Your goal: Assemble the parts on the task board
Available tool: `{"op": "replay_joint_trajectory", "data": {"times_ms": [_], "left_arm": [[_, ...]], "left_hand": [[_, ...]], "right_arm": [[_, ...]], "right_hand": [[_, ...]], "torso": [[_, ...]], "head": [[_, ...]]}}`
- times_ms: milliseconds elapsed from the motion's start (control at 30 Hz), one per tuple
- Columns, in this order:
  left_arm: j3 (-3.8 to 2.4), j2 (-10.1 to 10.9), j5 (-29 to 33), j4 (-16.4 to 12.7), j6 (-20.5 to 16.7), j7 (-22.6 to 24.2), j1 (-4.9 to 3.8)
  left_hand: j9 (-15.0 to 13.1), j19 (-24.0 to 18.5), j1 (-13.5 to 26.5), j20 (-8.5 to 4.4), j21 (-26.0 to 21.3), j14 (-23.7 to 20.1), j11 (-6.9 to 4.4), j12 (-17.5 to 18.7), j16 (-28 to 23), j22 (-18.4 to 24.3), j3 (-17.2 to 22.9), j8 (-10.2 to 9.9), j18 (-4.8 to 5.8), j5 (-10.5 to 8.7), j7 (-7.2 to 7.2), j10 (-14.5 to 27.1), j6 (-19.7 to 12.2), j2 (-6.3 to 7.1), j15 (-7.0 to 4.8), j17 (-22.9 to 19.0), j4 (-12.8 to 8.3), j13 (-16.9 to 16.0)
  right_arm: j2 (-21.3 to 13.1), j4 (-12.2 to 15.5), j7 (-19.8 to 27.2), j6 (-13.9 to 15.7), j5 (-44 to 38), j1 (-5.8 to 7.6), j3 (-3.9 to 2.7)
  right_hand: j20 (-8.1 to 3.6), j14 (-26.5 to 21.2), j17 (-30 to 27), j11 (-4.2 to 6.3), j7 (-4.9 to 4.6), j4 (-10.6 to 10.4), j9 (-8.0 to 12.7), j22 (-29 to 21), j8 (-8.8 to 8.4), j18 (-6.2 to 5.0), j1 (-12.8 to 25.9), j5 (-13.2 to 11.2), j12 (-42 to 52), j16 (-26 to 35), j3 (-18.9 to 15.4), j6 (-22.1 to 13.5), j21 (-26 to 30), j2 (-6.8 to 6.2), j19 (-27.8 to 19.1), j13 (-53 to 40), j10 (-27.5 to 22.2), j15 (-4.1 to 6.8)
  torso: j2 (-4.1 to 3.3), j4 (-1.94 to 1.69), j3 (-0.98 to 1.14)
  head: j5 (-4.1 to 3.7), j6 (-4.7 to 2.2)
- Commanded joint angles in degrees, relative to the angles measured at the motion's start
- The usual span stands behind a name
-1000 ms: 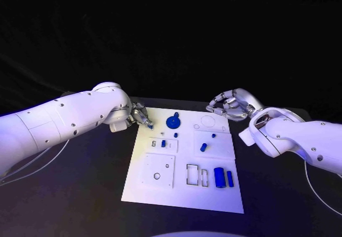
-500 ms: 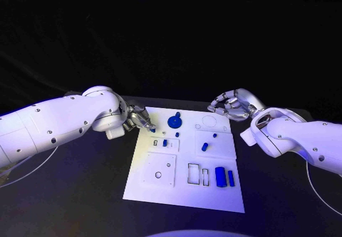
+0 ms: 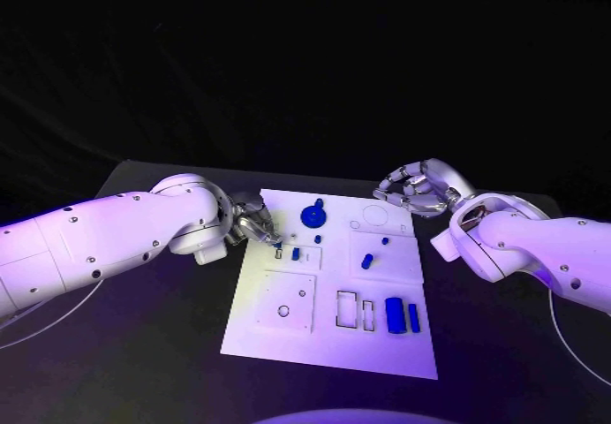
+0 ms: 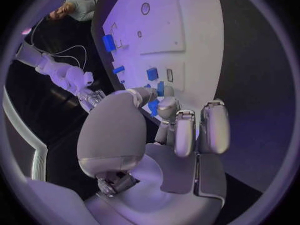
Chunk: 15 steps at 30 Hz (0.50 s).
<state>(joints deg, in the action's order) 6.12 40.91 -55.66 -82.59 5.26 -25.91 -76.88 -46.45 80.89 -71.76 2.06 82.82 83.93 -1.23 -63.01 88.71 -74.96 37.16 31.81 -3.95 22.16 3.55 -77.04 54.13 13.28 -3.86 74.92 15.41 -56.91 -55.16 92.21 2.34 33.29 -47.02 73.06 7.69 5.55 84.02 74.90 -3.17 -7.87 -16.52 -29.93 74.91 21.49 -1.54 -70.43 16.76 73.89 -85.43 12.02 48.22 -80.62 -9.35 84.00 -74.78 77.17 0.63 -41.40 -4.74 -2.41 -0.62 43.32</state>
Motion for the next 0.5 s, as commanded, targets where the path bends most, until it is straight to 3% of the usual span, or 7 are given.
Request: {"op": "replay_joint_trajectory", "data": {"times_ms": [33,167,500], "left_arm": [[0.07,-0.3,-4.4,-0.2,-1.3,1.6,0.31],[0.29,-0.6,-5.9,-0.1,-1.4,1.7,0.85],[0.61,-1.1,-7.7,0.2,-1.1,1.4,1.91]], "left_hand": [[-0.1,0.4,0.5,0.11,0.3,5.5,0.08,-0.3,0.3,-0.9,11.5,0.2,0.63,0.32,-0.22,-0.5,0.8,0.1,-0.44,13.0,-11.2,0.0],[-0.1,0.4,0.5,0.11,0.4,5.5,0.08,-0.3,0.3,-0.9,11.5,0.2,0.64,0.33,-0.22,-0.5,0.8,0.11,-0.44,13.0,-11.2,-0.1],[-0.1,0.6,0.6,0.06,0.5,5.5,0.02,-0.4,0.3,-1.2,11.7,0.2,0.7,0.57,-0.28,-0.7,1.0,0.24,-0.49,13.0,-11.3,-0.2]], "right_arm": [[0.1,0.0,0.8,-0.4,0.0,-0.08,0.01],[0.1,0.0,0.9,-0.3,0.1,-0.1,0.01],[0.0,0.1,1.0,-0.3,0.1,-0.11,0.01]], "right_hand": [[-0.45,3.6,4.8,0.04,0.08,0.0,0.0,8.9,0.29,-0.97,-0.1,0.2,-0.3,0.2,-0.3,-0.5,0.4,0.58,0.5,0.1,-0.3,0.37],[-0.45,3.5,4.5,0.04,0.07,0.0,0.0,8.7,0.29,-1.04,-0.1,0.3,-0.3,0.4,-0.3,-0.5,0.7,0.6,0.3,0.2,-0.4,0.37],[-0.45,3.5,4.5,0.03,0.07,0.0,0.0,8.7,0.3,-1.05,-0.2,0.3,-0.4,0.3,-0.3,-0.6,0.7,0.64,0.3,0.2,-0.4,0.36]], "torso": [[-0.14,0.13,-0.01],[-0.04,0.06,0.11],[0.02,0.08,0.14]], "head": [[0.07,0.1],[0.01,0.25],[-0.09,0.68]]}}
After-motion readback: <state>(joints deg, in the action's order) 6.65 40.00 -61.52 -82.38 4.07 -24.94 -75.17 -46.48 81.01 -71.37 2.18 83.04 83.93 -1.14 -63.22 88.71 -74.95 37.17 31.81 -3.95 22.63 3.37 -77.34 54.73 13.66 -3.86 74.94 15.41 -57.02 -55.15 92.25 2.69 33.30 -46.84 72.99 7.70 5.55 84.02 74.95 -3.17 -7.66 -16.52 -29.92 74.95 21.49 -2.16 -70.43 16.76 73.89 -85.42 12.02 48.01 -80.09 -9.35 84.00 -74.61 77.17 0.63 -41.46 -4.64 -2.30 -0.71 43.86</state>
